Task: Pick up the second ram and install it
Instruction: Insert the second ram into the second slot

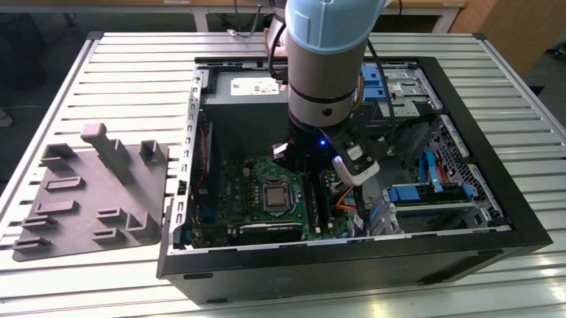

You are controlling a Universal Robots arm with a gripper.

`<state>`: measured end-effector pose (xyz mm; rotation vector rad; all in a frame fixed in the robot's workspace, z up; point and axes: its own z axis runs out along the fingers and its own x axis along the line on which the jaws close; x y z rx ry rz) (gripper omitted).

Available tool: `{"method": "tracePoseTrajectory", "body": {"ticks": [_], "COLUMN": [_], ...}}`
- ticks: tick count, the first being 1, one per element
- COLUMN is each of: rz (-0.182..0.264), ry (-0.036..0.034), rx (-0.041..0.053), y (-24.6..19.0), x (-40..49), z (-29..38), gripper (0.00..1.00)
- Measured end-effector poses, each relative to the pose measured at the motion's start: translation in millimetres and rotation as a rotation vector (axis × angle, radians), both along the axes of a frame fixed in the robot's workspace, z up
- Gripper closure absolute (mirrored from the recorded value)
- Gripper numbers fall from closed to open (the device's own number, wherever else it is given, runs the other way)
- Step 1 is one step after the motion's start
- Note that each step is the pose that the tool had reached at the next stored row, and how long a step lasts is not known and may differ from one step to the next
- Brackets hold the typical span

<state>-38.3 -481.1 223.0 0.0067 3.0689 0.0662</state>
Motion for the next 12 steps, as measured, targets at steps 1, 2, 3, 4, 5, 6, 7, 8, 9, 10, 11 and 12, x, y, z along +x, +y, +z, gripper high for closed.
{"method": "tracePoseTrajectory", "body": {"ticks": [1, 2, 3, 4, 5, 6, 7, 8, 9, 10, 11, 12], "rz": [0.000, 0.000, 0.000, 0.000, 0.000, 0.000, 0.000, 0.000, 0.000, 0.000, 0.000, 0.000], "ry": [0.0000, -0.0002, -0.0001, 0.0000, 0.0000, 0.0001, 0.0001, 0.0001, 0.0001, 0.0001, 0.0000, 0.0000], "rx": [0.0001, 0.0005, 0.0005, 0.0003, 0.0006, 0.0007, 0.0012, 0.0019, 0.0021, 0.0022, 0.0024, 0.0024], "y": [0.0, 0.1, 0.1, 0.0, 0.0, 0.0, 0.0, 0.0, 0.0, 0.0, 0.0, 0.0], "x": [0.0, 0.0, 0.0, 0.0, 0.0, 0.0, 0.0, 0.0, 0.0, 0.0, 0.0, 0.0], "z": [-0.2, -0.8, -1.2, -1.6, -2.0, -2.4, -2.7, -2.7, -2.8, -2.8, -2.9, -2.9], "gripper": [0.89, 0.89, 0.89, 0.89, 0.89, 0.89, 0.89, 0.89, 0.89, 0.89, 0.89, 0.89]}}
